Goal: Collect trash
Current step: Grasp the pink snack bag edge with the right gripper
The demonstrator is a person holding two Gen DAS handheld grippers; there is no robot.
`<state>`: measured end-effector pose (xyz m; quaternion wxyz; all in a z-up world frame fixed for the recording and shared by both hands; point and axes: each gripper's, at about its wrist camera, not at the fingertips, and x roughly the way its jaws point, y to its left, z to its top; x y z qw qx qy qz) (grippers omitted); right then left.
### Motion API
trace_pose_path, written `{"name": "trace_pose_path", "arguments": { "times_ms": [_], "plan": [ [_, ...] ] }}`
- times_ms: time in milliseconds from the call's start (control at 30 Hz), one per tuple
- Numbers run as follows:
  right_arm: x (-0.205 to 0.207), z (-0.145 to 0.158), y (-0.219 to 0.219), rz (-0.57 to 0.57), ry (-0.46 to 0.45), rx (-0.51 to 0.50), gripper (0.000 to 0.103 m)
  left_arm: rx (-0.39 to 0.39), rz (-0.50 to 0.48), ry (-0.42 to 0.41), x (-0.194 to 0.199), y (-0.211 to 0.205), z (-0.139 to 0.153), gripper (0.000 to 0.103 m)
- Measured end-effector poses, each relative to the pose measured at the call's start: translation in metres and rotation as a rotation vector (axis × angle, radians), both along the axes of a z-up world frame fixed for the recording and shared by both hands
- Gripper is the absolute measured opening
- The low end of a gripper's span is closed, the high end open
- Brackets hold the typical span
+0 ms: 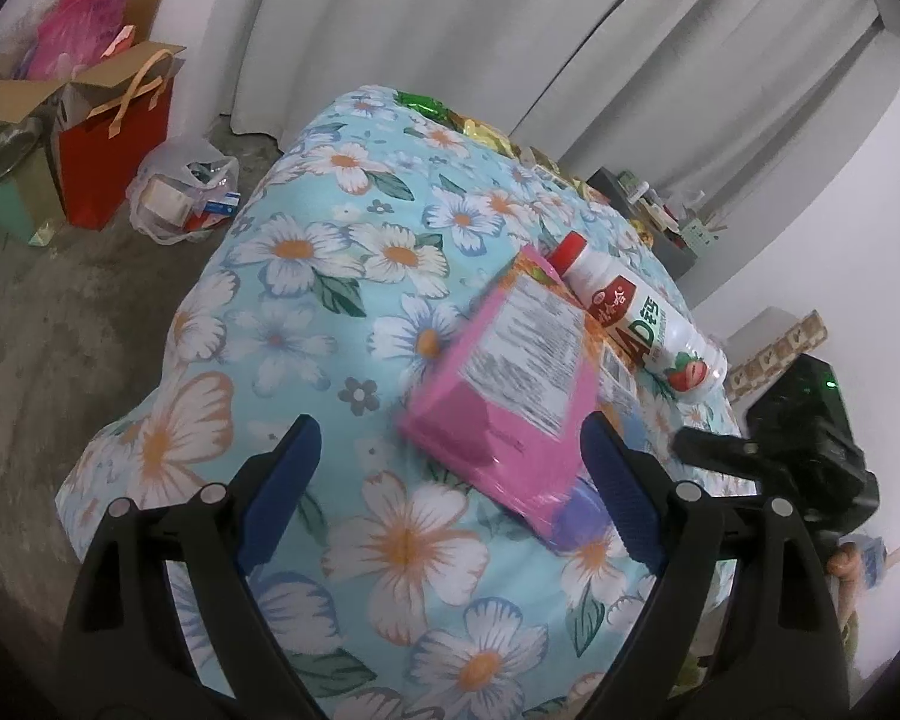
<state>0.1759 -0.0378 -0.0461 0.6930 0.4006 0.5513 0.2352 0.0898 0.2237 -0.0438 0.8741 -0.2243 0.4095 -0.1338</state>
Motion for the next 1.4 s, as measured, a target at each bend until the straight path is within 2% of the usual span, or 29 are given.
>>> {"name": "trace_pose_path", "arguments": {
  "times_ms": [200, 333, 600, 867, 1033, 1067, 1133, 1267, 1400],
  "plan": [
    [0.007, -0.008, 0.001, -0.029, 0.021, 0.013, 0.057, 0.011, 0.012, -0.016, -0.003, -0.003, 0.003, 0.084],
    [-0.005, -0.012, -0.011, -0.043, 0.029, 0.032, 0.053, 0.031, 0.016, -0.021, -0.005, -0.007, 0.006, 0.083],
    [-0.022, -0.024, -0.021, -0.063, 0.090, 0.096, 0.055, 0.058, 0.059, -0.011, -0.010, -0.004, 0.008, 0.076],
    [0.004, -0.027, -0.010, -0.134, 0.056, 0.130, 0.059, 0.070, 0.082, -0.019, -0.019, -0.003, 0.015, 0.075],
    [0.008, -0.026, -0.007, -0.237, 0.041, 0.131, 0.059, 0.073, 0.090, -0.031, -0.027, -0.003, 0.019, 0.075],
    [0.009, -0.026, -0.005, -0.243, 0.042, 0.108, 0.054, 0.074, 0.091, -0.033, -0.028, -0.003, 0.020, 0.075],
    [0.012, -0.029, -0.002, -0.249, 0.052, 0.074, 0.033, 0.077, 0.094, -0.036, -0.031, -0.002, 0.023, 0.075],
    [0.010, -0.041, -0.006, -0.201, 0.062, 0.102, 0.010, 0.083, 0.101, -0.041, -0.036, 0.003, 0.026, 0.075],
    [-0.002, -0.037, -0.015, -0.117, 0.042, 0.095, 0.005, 0.078, 0.103, -0.027, -0.038, 0.007, 0.025, 0.075]
  ]
}}
